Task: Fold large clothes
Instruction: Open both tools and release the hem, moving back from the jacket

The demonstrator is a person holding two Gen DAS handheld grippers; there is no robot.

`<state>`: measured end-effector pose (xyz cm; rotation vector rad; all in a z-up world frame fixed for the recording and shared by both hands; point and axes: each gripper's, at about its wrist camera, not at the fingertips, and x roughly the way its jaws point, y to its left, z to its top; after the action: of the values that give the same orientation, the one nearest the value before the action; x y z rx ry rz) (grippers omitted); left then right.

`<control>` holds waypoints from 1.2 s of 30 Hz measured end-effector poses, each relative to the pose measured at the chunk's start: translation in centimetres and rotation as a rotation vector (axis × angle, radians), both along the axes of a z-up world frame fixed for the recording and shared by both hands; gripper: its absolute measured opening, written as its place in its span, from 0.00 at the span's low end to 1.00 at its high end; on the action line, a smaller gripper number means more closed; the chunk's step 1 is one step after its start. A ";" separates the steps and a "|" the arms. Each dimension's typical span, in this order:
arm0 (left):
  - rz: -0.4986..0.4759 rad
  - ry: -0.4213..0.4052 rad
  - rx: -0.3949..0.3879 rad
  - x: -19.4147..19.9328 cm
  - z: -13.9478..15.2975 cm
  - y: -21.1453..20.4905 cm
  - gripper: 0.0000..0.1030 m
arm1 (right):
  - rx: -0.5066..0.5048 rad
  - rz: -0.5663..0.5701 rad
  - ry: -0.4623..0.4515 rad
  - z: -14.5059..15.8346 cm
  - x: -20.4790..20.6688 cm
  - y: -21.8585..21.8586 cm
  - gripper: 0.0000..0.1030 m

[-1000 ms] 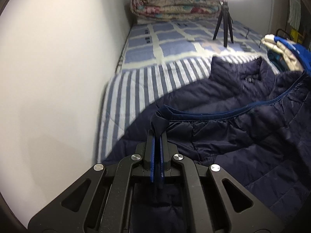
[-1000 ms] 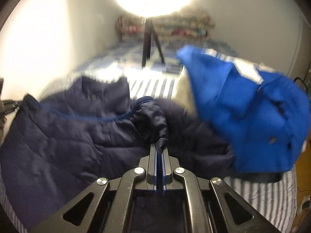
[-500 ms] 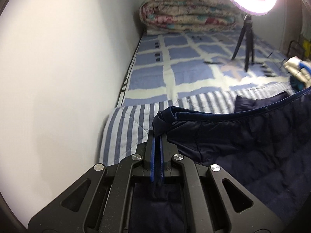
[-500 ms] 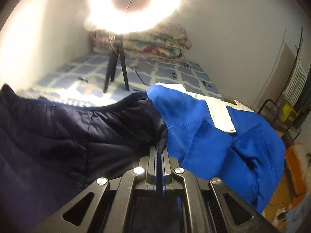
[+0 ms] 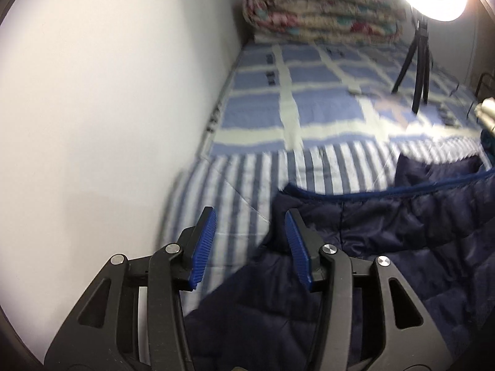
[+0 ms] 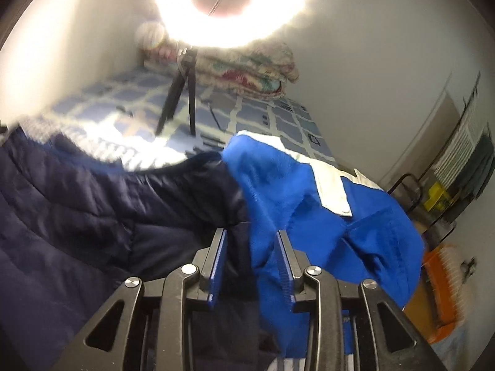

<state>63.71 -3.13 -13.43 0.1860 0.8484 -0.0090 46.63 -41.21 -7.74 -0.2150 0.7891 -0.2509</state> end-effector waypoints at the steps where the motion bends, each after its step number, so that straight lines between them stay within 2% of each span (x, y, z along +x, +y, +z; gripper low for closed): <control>1: -0.008 -0.019 -0.020 -0.9 1.3 0.3 0.47 | 0.018 0.008 -0.008 0.4 -0.7 0.0 0.31; 4: -0.096 -0.044 -0.059 -4.6 4.1 -0.4 0.47 | 0.104 0.042 -0.023 1.4 -3.9 0.1 0.36; 6: -0.188 -0.041 -0.066 -8.2 4.9 -2.1 0.47 | 0.195 0.069 -0.018 1.6 -7.0 0.0 0.38; 8: -0.272 -0.030 -0.078 -11.6 5.0 -4.1 0.47 | 0.242 0.077 -0.014 1.5 -9.9 0.2 0.38; 10: -0.342 -0.014 -0.103 -14.7 4.8 -6.0 0.47 | 0.294 0.073 -0.010 1.1 -12.9 0.4 0.40; 13: -0.422 0.020 -0.142 -18.7 3.7 -9.3 0.47 | 0.368 0.035 0.006 -0.2 -17.5 0.4 0.50; 16: -0.470 0.039 -0.118 -21.4 2.0 -12.5 0.47 | 0.421 -0.025 0.024 -2.0 -21.5 0.1 0.55; 18: -0.492 0.069 -0.106 -22.3 0.5 -14.5 0.47 | 0.467 -0.069 0.028 -3.5 -23.3 -0.2 0.63; 19: -0.496 0.080 -0.104 -22.4 -0.2 -15.2 0.47 | 0.488 -0.081 0.029 -3.9 -23.6 -0.5 0.68; 20: -0.501 0.081 -0.084 -22.8 -1.0 -16.0 0.47 | 0.525 -0.102 0.031 -4.7 -24.1 -0.8 0.69; 21: -0.514 0.068 -0.014 -23.1 -2.2 -17.1 0.47 | 0.563 -0.122 0.037 -5.5 -24.3 -1.1 0.69; 23: -0.520 0.088 0.052 -23.0 -4.6 -18.3 0.47 | 0.643 -0.145 0.051 -6.9 -24.4 -1.6 0.71; 24: -0.516 0.104 0.058 -22.8 -5.5 -18.4 0.47 | 0.681 -0.154 0.059 -7.5 -24.1 -1.9 0.72; 26: -0.506 0.084 0.047 -22.6 -6.7 -18.2 0.47 | 0.777 -0.179 0.074 -8.8 -23.9 -2.4 0.74; 27: -0.505 0.071 0.043 -22.7 -6.8 -18.1 0.47 | 0.834 -0.187 0.078 -9.6 -23.8 -2.6 0.75; 30: -0.484 0.092 0.029 -22.6 -6.4 -17.8 0.47 | 0.898 -0.200 0.075 -10.7 -23.4 -2.6 0.80; 32: -0.463 0.096 -0.004 -22.9 -5.2 -17.3 0.47 | 0.932 -0.202 0.072 -11.3 -22.9 -2.5 0.82; 36: -0.462 0.042 -0.062 -24.9 -2.3 -16.4 0.47 | 1.005 -0.242 0.031 -11.9 -21.9 -3.0 0.84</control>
<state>38.82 -19.58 -15.72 0.3207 0.8302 -0.4721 24.77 -44.18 -19.68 0.8276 0.8871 -0.0543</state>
